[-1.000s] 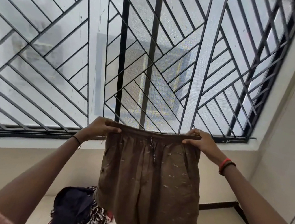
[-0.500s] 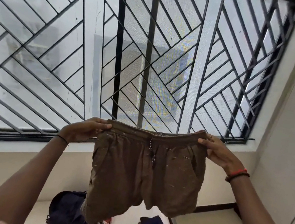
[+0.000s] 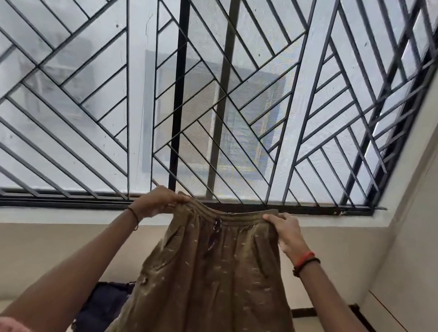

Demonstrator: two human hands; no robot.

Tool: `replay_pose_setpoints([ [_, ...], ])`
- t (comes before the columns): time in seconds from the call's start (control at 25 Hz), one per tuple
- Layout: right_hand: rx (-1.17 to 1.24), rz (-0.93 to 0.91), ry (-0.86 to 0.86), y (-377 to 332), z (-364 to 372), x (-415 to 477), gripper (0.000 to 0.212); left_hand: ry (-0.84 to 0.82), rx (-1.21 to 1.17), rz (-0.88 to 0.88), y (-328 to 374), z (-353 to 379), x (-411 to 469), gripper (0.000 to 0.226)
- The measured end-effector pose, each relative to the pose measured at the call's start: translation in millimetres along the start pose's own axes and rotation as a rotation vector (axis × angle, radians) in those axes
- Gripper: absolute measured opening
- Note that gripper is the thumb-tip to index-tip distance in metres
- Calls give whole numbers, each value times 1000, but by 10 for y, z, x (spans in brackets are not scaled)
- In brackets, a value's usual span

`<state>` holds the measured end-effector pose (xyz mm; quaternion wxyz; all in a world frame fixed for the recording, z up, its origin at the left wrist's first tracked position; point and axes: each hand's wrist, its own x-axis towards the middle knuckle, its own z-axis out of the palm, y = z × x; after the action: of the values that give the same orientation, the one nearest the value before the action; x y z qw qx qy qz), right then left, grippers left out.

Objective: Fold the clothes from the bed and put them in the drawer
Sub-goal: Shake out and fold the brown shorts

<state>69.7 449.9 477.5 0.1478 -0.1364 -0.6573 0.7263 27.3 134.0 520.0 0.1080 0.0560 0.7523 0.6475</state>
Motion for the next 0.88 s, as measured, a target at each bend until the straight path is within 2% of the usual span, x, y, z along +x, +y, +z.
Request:
replay_pose_setpoints([
  [0.24,31,-42,5,91,319,-18,17,3,-76,86,-72,293,111,18],
  [0.32,36,-58,-8,71,429,-55,17,22,-119,109,-77,434,137,27],
  [0.44,-18,-114,-21,152,563,57,30,19,-133,124,-118,655,208,43],
  [0.48,-31,-134,-37,192,609,108,28,2,-113,118,-127,728,224,43],
  [0.56,-45,-171,-60,153,717,55,15,-15,-112,125,-128,864,229,34],
  [0.68,-92,-236,-76,97,812,-56,14,-66,-187,139,-101,995,223,6],
  [0.8,-172,-262,-82,102,808,-102,16,-116,-195,130,-104,1009,246,16],
  [0.88,-235,-276,-165,111,777,-124,26,-116,-177,128,-123,986,244,21],
])
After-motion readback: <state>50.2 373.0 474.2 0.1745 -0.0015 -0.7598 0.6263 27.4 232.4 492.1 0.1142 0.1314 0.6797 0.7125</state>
